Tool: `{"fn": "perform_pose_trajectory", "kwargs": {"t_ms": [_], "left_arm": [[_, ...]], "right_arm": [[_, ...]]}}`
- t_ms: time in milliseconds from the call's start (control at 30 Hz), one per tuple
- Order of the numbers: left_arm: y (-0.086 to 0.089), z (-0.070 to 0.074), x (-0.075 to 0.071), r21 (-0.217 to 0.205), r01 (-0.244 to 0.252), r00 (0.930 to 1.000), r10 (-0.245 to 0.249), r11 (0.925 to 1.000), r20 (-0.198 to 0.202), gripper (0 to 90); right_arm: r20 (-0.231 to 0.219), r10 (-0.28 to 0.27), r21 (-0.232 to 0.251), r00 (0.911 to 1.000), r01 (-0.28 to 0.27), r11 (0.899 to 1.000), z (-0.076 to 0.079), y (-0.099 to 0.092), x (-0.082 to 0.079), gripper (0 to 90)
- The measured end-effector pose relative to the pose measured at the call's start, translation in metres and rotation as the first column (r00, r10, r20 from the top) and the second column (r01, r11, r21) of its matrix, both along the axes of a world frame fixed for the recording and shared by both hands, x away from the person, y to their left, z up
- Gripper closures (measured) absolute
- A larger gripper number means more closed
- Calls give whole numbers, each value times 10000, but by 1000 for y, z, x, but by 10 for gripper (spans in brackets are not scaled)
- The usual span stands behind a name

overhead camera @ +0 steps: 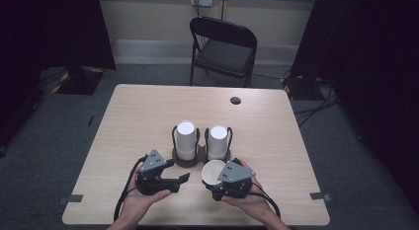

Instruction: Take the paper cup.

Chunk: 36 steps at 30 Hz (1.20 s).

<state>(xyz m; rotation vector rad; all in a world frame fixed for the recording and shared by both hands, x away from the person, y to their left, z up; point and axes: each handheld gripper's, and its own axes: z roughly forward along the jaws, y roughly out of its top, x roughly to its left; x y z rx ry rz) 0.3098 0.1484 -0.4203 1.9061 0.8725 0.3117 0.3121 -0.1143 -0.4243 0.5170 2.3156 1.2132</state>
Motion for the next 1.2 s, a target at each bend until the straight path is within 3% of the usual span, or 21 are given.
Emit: {"fn": "perform_pose_trajectory", "kwargs": {"t_ms": [300,467,733,867,1033,1133,1200], "left_arm": [[10,-8,1,-131,-418,9973,425,9990,599,180],[19,-12,0,-200,-808,9953,818,9965,524,181],[20,-16,3,-28,-884,9953,884,9961,388,181],[18,-18,3,93,-773,9967,770,9970,244,180],[20,-20,4,49,-986,9950,986,9951,136,197],[21,-21,6,39,-1037,9946,1037,9946,61,199],[21,-21,5,75,-1086,9940,1085,9941,108,200]], "right_arm": [[-528,-361,319,9980,378,9988,-2,-8,11,232],[-807,-684,807,9944,749,9939,2,-19,17,232],[-882,-1260,1388,9881,1375,9807,17,-44,24,233],[-907,-1748,1624,9804,1877,9687,24,-62,29,234],[-913,-2348,1964,9678,2486,9485,28,-79,36,234],[-990,-2929,2232,9510,3081,9248,28,-85,42,236],[-1025,-3114,2286,9447,3270,9169,29,-87,45,236]]}}
